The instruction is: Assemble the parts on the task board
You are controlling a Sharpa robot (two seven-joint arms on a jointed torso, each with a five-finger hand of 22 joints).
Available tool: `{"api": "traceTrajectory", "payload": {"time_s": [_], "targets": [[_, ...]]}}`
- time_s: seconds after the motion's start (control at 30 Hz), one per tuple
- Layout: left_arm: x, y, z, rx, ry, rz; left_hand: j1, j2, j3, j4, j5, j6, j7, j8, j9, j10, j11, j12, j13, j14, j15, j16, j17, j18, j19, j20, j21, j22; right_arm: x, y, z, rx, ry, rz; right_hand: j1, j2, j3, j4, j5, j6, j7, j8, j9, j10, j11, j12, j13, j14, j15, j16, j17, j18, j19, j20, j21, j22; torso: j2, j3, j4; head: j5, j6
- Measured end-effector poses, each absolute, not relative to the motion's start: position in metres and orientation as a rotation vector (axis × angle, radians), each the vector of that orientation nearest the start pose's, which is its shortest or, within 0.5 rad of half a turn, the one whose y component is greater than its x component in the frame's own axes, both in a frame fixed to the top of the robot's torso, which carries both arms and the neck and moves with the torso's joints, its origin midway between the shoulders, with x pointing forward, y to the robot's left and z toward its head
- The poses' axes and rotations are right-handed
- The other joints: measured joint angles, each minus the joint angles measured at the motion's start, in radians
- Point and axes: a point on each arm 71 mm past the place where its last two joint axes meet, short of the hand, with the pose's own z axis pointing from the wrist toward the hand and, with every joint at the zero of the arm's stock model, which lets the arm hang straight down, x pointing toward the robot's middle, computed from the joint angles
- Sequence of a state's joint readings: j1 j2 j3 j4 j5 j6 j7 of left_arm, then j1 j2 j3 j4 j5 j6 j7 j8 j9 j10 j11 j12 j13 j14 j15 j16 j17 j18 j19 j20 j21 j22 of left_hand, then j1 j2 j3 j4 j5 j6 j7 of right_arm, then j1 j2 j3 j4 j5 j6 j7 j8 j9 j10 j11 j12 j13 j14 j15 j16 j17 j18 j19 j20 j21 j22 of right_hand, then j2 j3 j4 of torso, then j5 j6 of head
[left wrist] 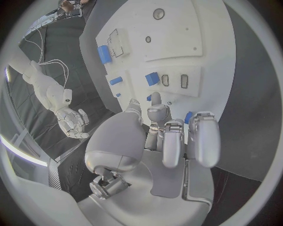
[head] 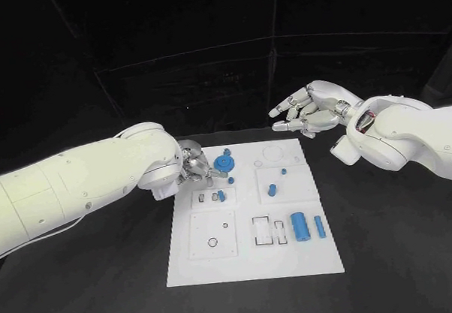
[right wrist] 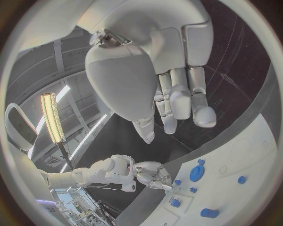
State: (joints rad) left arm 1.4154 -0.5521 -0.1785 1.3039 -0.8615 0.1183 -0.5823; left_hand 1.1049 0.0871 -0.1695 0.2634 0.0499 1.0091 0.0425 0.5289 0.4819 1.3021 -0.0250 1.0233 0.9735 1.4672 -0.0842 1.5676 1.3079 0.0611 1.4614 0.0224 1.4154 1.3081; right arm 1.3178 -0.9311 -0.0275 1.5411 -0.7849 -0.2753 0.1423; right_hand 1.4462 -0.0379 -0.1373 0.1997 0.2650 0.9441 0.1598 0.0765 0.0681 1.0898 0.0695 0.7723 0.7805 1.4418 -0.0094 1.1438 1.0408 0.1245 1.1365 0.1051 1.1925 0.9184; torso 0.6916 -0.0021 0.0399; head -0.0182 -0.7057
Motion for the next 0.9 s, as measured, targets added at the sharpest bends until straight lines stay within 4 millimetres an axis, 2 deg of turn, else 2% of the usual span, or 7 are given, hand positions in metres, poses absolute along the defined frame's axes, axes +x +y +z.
{"api": "traceTrajectory", "payload": {"time_s": [0.23, 0.37, 0.9], "targets": [[0.532, 0.128, -0.184, -0.180, 2.356, -0.369, -0.001, 0.001, -0.006, 0.000, 0.000, -0.007, 0.000, 0.009, 0.015, 0.000, 0.000, 0.007, 0.005, 0.000, 0.000, 0.000, 0.000, 0.000, 0.000, 0.000, 0.004, 0.000, 0.500, -0.234, -0.120, 0.326, 1.606, 1.097, 0.000, 0.000, -0.003, -0.003, 0.000, 0.000, 0.000, 0.000, 0.000, 0.000, 0.000, 0.000, -0.001, 0.000, 0.000, 0.000, -0.001, 0.000, 0.000, 0.000, -0.005, -0.001, 0.002, -0.0004, -0.0005, 0.001, -0.007], [0.532, 0.126, -0.186, -0.162, 2.371, -0.351, -0.015, 0.014, -0.019, 0.010, 0.000, -0.018, 0.000, 0.022, 0.030, 0.000, 0.000, 0.010, 0.008, 0.000, 0.000, 0.000, 0.000, 0.000, 0.000, 0.000, 0.005, 0.000, 0.500, -0.234, -0.120, 0.326, 1.608, 1.095, -0.003, 0.003, -0.003, -0.003, 0.000, 0.000, 0.000, 0.000, 0.000, 0.000, 0.000, 0.000, -0.001, 0.000, 0.000, 0.000, -0.002, 0.000, 0.000, 0.000, -0.005, -0.001, 0.003, -0.0002, -0.0012, 0.003, -0.012], [0.530, 0.120, -0.192, -0.087, 2.427, -0.307, -0.023, 0.010, -0.030, 0.011, 0.000, -0.027, 0.002, 0.030, 0.047, 0.000, 0.000, 0.015, 0.013, 0.000, 0.000, 0.000, 0.000, 0.000, 0.000, 0.000, 0.010, 0.000, 0.502, -0.233, -0.121, 0.327, 1.613, 1.089, -0.001, 0.010, -0.005, 0.000, 0.008, 0.000, 0.000, 0.000, 0.000, 0.000, 0.000, -0.004, -0.007, 0.000, 0.000, -0.009, -0.006, 0.000, 0.000, 0.000, -0.009, -0.008, 0.003, -0.0003, -0.0013, 0.003, -0.020]]}}
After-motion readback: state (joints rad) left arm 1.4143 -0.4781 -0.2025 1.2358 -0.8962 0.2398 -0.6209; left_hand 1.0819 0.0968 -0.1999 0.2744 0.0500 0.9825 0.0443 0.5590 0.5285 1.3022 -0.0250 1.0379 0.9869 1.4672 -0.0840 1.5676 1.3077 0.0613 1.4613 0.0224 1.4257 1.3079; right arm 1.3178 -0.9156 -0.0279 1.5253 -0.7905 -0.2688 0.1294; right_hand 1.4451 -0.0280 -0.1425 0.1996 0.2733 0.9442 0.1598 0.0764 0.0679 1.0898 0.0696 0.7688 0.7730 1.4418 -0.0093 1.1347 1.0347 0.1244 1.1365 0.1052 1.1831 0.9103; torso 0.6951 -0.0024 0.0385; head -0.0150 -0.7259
